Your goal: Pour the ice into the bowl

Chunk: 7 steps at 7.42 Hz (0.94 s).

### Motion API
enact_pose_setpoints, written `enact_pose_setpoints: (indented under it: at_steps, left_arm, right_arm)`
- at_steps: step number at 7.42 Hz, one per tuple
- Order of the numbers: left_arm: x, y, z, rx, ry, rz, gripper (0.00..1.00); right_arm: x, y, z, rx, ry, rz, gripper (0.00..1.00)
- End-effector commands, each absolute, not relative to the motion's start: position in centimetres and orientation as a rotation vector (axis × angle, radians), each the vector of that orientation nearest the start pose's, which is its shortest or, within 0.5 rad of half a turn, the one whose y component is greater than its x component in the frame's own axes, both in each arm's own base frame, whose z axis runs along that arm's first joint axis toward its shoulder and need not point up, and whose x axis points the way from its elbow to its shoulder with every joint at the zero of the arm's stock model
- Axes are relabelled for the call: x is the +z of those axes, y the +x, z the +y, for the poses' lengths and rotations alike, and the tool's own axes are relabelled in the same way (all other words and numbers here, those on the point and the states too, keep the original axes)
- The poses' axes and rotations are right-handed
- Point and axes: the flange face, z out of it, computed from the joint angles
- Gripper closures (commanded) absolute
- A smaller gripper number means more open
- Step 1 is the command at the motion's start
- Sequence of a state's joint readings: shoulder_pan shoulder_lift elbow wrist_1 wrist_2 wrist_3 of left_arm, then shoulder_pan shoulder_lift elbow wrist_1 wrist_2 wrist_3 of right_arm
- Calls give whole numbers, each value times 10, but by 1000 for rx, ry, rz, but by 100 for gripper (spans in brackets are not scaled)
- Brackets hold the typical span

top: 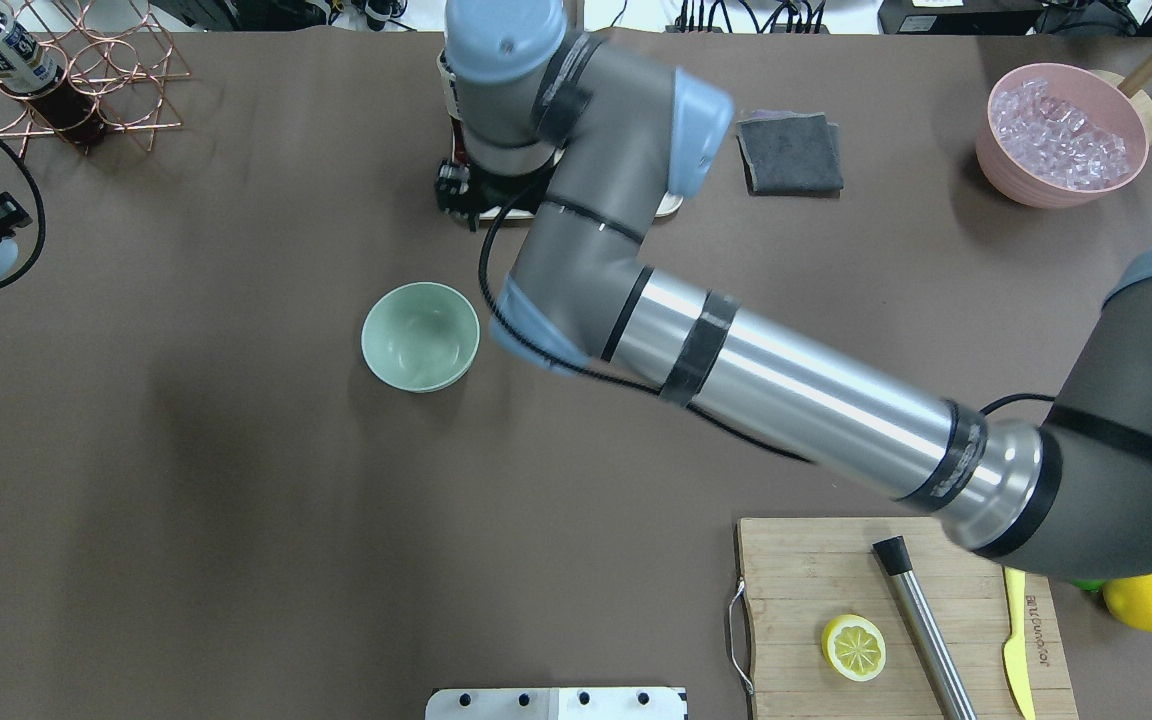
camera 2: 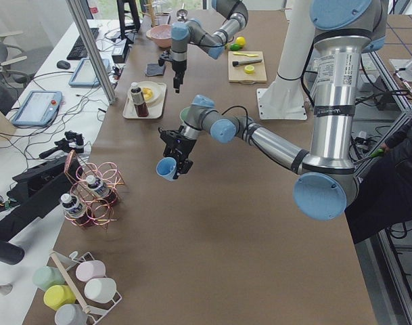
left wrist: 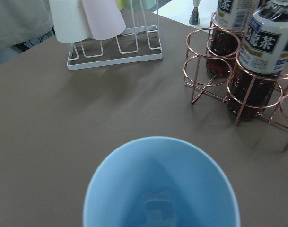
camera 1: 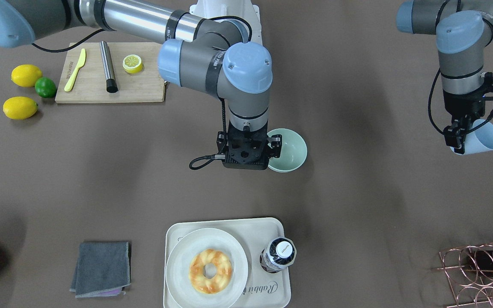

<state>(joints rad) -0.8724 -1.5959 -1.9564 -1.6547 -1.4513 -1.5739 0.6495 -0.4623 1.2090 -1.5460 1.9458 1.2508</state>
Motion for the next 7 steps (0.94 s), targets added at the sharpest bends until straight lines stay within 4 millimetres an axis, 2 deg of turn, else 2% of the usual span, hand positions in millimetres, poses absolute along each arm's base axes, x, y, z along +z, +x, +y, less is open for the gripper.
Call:
enact_pose_setpoints:
  at_steps: [1, 2, 3, 4, 5, 6, 7]
  left_arm:
    - [428, 236, -494, -886, 289, 463, 47]
    - [395, 259, -500, -886, 276, 490, 47]
    - [357, 288, -501, -892, 267, 534, 47]
    - [331, 316, -495, -888, 254, 568, 47]
    - [307, 346, -486, -872, 238, 600, 47]
    - [279, 371, -477, -860, 225, 631, 47]
    - [251, 393, -467, -860, 210, 684, 47]
  right_arm:
    - [115, -419, -638, 23, 97, -820, 2]
    - [165, -367, -646, -11, 137, -792, 2]
    - [215, -309, -647, 3, 157, -771, 2]
    - [268, -252, -641, 27, 153, -750, 2]
    - [312, -203, -642, 45, 131, -740, 1]
    - [366, -158, -639, 28, 108, -718, 1]
    - [416, -121, -632, -11, 100, -701, 1]
